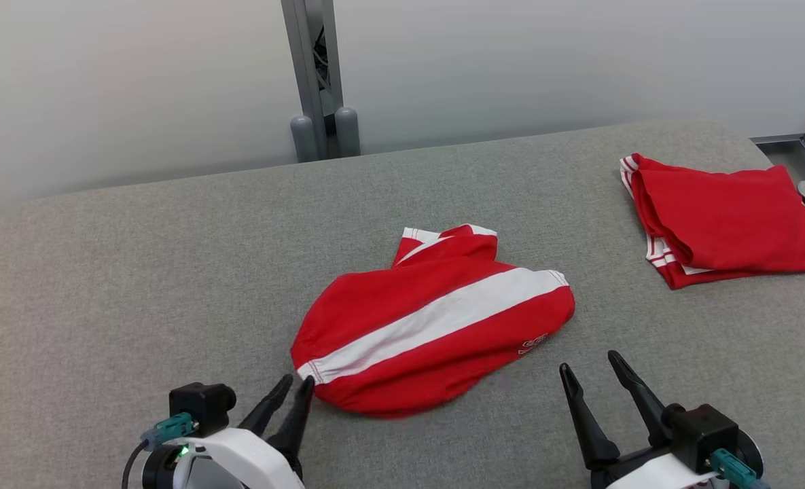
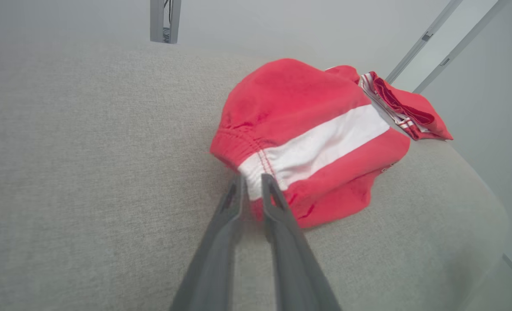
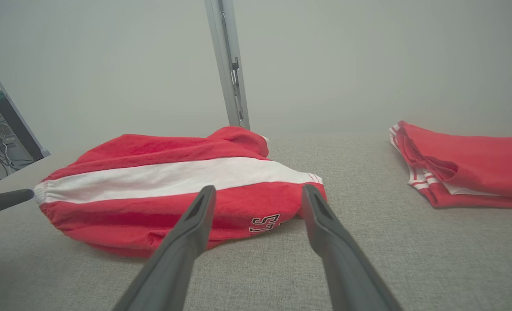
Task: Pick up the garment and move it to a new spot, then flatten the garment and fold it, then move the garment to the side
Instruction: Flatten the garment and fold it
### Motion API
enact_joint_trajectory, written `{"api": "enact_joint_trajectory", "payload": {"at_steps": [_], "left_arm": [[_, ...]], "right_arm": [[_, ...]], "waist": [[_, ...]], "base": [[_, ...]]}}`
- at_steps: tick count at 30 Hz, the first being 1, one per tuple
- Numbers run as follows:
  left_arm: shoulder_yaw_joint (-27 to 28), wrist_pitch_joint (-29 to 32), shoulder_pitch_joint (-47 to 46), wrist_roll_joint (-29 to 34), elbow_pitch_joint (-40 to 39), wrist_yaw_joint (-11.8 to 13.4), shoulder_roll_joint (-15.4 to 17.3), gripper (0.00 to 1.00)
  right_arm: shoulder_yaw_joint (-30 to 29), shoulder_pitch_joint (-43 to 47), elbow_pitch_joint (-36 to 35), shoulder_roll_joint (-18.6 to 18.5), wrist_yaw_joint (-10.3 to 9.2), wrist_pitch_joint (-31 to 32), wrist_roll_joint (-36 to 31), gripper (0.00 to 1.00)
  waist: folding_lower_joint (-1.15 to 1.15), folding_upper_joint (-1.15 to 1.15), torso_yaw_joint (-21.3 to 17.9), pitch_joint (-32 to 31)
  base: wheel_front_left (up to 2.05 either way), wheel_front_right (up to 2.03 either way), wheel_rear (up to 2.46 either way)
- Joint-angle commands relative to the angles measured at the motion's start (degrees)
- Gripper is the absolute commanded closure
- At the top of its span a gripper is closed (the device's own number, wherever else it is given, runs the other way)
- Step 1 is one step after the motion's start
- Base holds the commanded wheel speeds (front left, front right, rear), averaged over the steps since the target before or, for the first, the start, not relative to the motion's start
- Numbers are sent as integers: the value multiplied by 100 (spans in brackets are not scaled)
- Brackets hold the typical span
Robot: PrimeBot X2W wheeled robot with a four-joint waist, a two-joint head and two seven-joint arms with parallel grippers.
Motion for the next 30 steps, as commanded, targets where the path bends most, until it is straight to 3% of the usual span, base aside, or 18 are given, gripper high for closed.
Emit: {"api": "enact_joint_trajectory", "payload": {"at_steps": [1, 12, 19, 23, 26, 30], "left_arm": [[9, 31, 35, -34, -72, 61, 13, 0], [73, 350, 7, -100, -8, 560, -95, 0], [175, 346, -171, -190, 293, 653, -165, 0], [167, 290, -278, -135, 477, 723, -194, 12], [142, 294, -323, -106, 562, 752, -208, 14], [123, 268, -436, -158, 723, 723, -272, 9]], "right_arm": [[5, -37, 26, -31, -2, 2, 20, 0], [40, -7, 45, -31, -2, 2, -49, 0], [60, -1, 24, -31, -2, 2, -58, 0], [49, -1, 27, -31, -2, 2, -81, 0], [51, -10, 30, -31, -2, 2, -90, 0], [61, -34, 38, -31, -2, 2, -118, 0]], "waist": [[0, 0, -4, -19], [0, 0, -211, -58], [0, 0, -325, -44], [0, 0, -345, -22], [0, 0, -347, -6], [0, 0, -345, 23]], "base": [[0, 0, 0], [0, 0, 0], [0, 0, 0], [0, 0, 0], [0, 0, 0], [0, 0, 0]]}}
